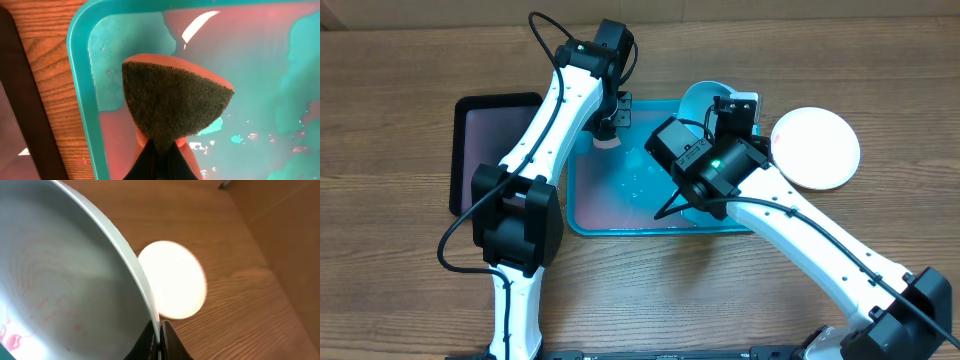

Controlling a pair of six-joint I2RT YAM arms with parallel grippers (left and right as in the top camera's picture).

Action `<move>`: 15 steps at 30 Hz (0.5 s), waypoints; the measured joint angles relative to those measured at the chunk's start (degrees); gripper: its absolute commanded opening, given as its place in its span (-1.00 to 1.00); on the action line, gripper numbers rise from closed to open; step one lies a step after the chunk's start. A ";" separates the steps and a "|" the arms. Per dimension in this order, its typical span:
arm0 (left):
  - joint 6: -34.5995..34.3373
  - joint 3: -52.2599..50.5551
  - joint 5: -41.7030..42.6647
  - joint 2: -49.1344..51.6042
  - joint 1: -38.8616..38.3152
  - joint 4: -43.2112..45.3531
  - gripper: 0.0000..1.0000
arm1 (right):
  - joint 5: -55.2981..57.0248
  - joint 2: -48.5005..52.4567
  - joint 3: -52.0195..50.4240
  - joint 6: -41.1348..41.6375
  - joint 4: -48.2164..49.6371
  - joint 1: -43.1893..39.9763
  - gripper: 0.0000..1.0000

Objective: Clean dirty plates on tray and stack at the side
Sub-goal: 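Carry the blue plate right and stack it on the white plate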

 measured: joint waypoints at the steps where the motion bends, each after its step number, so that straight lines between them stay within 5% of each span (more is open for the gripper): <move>1: 0.00 0.00 0.00 0.00 0.00 0.13 -0.92 | -1.75 -0.02 0.00 -0.11 0.66 -0.83 -0.93; 5: 0.00 0.00 0.02 0.00 0.00 0.35 -0.91 | -11.56 -0.02 0.00 -3.30 4.94 -7.45 -0.93; 15: 0.00 0.00 0.02 0.00 0.00 0.87 -0.92 | -45.53 -0.02 -0.63 -16.81 13.22 -42.47 -0.93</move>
